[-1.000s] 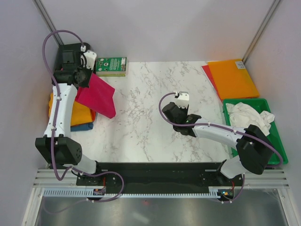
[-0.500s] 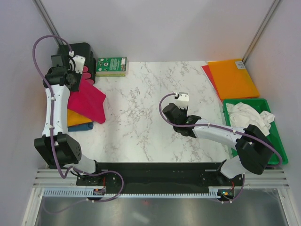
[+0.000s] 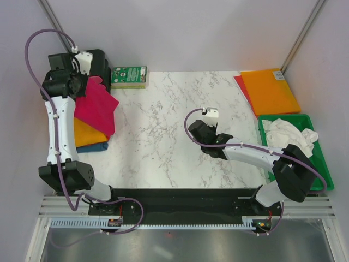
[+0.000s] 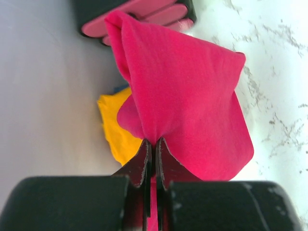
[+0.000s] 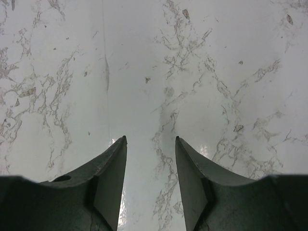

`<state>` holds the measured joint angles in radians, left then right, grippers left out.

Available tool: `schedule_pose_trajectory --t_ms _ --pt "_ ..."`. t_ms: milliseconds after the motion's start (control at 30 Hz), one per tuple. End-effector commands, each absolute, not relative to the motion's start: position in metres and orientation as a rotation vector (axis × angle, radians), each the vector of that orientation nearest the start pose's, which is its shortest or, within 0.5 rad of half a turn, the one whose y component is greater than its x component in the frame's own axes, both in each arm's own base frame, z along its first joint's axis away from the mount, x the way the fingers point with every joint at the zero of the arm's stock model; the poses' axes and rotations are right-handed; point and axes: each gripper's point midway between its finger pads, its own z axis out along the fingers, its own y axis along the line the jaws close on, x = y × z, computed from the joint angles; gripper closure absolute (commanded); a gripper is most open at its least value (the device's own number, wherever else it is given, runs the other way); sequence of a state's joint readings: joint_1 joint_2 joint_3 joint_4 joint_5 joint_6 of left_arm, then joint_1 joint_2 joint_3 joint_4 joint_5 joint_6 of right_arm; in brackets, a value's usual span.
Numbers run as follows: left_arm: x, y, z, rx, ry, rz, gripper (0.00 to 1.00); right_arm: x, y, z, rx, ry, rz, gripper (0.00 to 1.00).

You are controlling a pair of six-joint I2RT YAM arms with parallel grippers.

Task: Fold and stack the t-shirts
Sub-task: Neatly place the folded tshirt to the corner

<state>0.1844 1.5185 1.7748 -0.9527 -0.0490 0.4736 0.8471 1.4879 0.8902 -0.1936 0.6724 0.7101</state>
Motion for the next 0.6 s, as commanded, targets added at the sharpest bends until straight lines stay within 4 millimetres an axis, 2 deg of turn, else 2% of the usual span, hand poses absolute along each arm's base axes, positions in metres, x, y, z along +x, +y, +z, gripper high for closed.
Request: schedule_pose_trajectory --t_ms 0,67,233,433,467,500,567 --pt "0.386 0.111 0.350 0.329 2.174 0.469 0.98 0.315 0.229 0.102 0.182 2.155 0.124 0.48" --pt "0.384 0.116 0.344 0.318 2.191 0.468 0.98 0.315 0.230 0.102 0.187 2.157 0.127 0.48" --pt "0.375 0.133 0.312 0.268 2.262 0.445 0.98 0.315 0.229 0.100 0.177 2.161 0.117 0.48" --pt "0.361 0.167 0.269 0.187 2.339 0.471 0.98 0.315 0.229 0.098 0.169 2.166 0.110 0.48" --pt "0.358 0.180 0.265 0.153 2.342 0.488 0.98 0.314 0.229 0.097 0.168 2.170 0.113 0.47" --pt "0.358 0.180 0.253 0.153 2.358 0.458 0.98 0.314 0.229 0.096 0.169 2.171 0.112 0.48" --pt "0.355 0.196 0.245 0.111 2.357 0.473 0.98 0.313 0.230 0.094 0.161 2.179 0.111 0.48"
